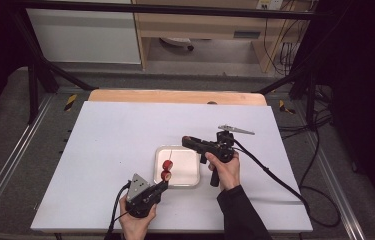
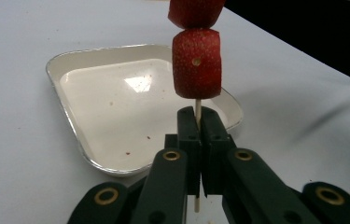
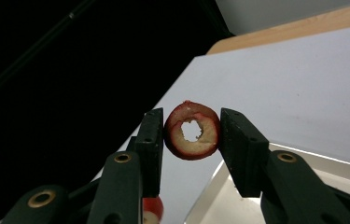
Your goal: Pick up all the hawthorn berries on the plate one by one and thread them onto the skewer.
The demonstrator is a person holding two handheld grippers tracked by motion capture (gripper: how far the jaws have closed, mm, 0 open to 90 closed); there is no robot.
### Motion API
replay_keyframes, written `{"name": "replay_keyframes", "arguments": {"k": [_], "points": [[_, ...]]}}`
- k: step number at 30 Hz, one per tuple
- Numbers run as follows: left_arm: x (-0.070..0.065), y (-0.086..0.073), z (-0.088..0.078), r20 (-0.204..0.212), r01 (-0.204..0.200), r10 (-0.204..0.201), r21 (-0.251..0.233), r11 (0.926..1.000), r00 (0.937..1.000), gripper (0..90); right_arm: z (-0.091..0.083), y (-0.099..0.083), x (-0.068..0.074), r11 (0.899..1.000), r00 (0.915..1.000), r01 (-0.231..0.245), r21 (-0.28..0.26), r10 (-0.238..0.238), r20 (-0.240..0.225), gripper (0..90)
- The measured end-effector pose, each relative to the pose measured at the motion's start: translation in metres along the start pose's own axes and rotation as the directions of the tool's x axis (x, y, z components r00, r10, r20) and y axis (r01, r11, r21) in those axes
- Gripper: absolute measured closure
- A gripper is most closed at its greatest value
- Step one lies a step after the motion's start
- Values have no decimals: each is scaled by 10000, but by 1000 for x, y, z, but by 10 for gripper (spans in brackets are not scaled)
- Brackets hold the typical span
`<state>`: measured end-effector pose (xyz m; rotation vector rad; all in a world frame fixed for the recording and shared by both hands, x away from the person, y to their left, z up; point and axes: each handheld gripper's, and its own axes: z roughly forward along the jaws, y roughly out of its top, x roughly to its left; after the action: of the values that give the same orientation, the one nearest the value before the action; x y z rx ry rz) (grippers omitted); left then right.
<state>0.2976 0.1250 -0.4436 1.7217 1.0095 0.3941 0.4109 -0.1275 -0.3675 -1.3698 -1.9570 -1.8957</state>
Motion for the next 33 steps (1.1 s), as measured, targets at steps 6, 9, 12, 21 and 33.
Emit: {"name": "replay_keyframes", "arguments": {"k": [6,9,12,21,33], "points": [[-8,3,2,40,-300,300,-14,9995,9995,884,-5,0,6,9953,9985,-478,-847,452,-322,614],[-12,4,4,60,-353,353,6,9994,9994,884,-6,2,9,9888,9949,-907,-1182,846,-557,614],[-16,6,7,143,-375,375,9,9993,9992,884,-8,3,11,9814,9892,-1348,-1369,1253,-754,614],[-24,15,11,114,-511,513,-106,9986,9986,884,-13,6,15,9636,9729,-2134,-1610,1945,-1253,615],[-27,30,15,-20,-513,512,-211,9985,9987,884,-14,6,17,9618,9702,-2231,-1583,2033,-1323,615]]}}
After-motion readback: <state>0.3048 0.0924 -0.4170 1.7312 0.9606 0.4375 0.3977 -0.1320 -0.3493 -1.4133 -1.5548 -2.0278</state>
